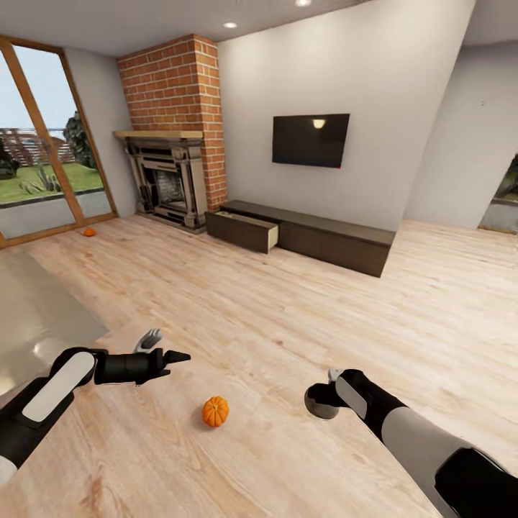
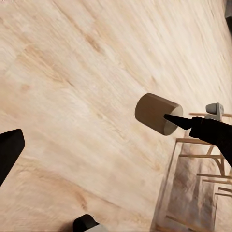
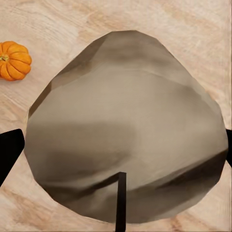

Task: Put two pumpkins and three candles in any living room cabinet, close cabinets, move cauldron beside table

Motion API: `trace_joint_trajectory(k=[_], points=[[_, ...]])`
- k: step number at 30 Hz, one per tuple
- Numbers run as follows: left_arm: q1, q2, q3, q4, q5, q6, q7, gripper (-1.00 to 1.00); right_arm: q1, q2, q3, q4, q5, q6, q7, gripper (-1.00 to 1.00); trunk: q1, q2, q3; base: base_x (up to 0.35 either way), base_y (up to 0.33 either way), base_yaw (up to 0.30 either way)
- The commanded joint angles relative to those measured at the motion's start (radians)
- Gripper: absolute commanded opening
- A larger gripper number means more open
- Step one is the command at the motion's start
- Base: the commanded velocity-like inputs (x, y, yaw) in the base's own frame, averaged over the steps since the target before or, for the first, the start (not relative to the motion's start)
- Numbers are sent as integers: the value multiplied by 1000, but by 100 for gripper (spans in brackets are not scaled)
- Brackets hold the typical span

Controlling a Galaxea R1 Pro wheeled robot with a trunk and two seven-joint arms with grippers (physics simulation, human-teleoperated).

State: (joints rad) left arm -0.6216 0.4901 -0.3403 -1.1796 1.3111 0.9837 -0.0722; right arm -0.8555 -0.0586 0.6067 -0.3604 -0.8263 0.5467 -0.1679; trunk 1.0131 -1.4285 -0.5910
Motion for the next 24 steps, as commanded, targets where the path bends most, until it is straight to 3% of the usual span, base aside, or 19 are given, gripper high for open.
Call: trace_joint_trajectory(k=[1, 24], points=[[-1, 1, -2, 0, -7, 1, -8, 100, 0, -1, 7, -3, -13, 3, -9, -100, 0, -1, 1, 208, -248, -146], [-1, 1, -3, 0, -7, 1, -8, 100, 0, -1, 5, -3, -18, 4, -8, -100, 0, -1, 29, 223, -246, -126]])
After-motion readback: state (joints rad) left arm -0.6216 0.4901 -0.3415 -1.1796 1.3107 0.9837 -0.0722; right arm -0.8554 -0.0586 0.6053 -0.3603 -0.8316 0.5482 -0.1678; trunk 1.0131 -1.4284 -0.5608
